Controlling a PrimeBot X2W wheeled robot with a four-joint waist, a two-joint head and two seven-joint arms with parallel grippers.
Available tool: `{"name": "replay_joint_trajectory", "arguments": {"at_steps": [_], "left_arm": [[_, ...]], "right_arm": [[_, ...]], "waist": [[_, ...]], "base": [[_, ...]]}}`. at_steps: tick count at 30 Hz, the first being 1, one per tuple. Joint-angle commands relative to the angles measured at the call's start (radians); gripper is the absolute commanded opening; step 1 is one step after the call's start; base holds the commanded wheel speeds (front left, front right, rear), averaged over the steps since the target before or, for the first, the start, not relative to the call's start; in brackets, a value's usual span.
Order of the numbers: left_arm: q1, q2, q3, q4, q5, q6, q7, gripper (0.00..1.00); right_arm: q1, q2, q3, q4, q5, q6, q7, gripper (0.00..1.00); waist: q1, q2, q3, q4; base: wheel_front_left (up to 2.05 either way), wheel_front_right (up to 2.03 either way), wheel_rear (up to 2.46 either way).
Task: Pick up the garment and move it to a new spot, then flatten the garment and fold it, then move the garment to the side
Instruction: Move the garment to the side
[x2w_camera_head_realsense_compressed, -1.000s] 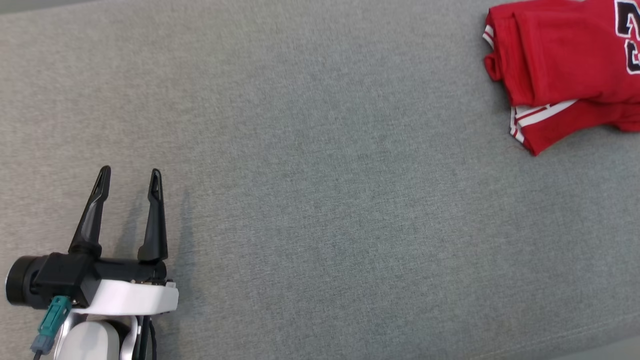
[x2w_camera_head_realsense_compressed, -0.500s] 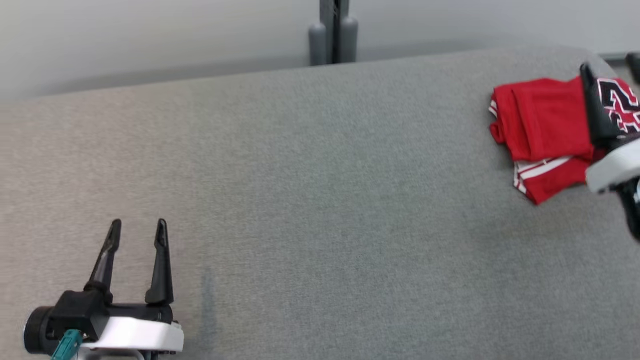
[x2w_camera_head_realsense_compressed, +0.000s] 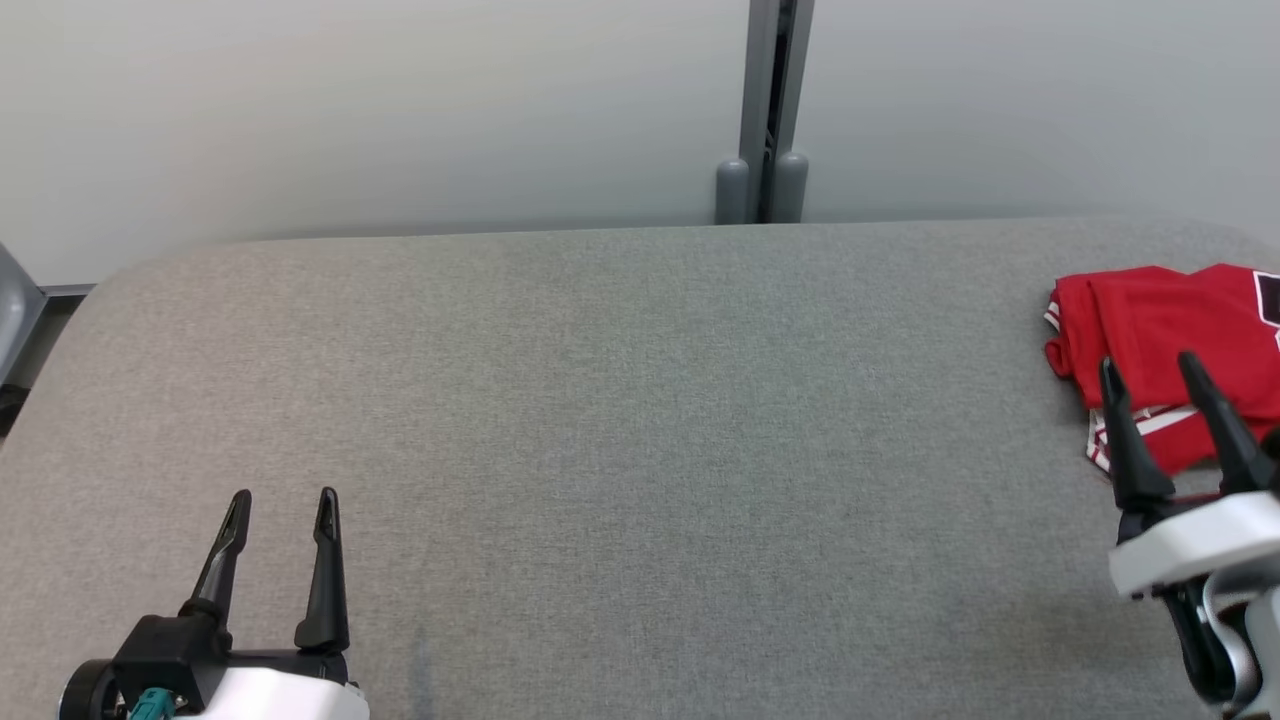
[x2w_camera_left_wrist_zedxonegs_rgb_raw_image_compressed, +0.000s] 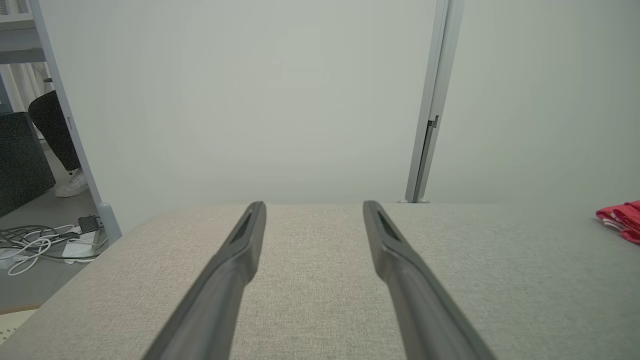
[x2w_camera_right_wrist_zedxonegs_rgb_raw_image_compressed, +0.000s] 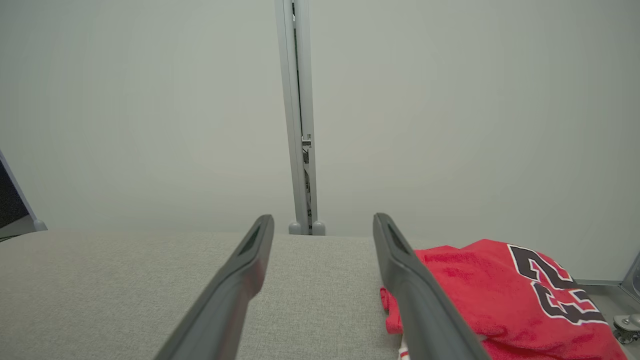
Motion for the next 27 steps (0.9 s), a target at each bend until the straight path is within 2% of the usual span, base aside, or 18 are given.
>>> {"name": "replay_joint_trajectory", "arguments": {"at_steps": [1, 15, 27], "left_arm": [[0.013, 0.0, 0.002, 0.007, -0.002, -0.006, -0.001, 1.0], [0.036, -0.004, 0.014, 0.031, -0.003, 0.0, -0.001, 1.0], [0.037, -0.006, 0.015, 0.053, -0.009, -0.001, -0.001, 1.0]], "right_arm": [[0.03, 0.007, -0.012, -0.014, -0.005, 0.0, -0.005, 1.0], [0.239, 0.115, -0.111, -0.174, -0.058, 0.0, 0.022, 1.0], [0.313, 0.162, -0.132, -0.205, -0.069, 0.0, 0.027, 1.0]], "waist": [[0.0, 0.0, -0.014, 0.014], [0.0, 0.0, -0.049, 0.023], [0.0, 0.0, -0.057, 0.019]], "base": [[0.0, 0.0, 0.0], [0.0, 0.0, 0.0], [0.0, 0.0, 0.0]]}}
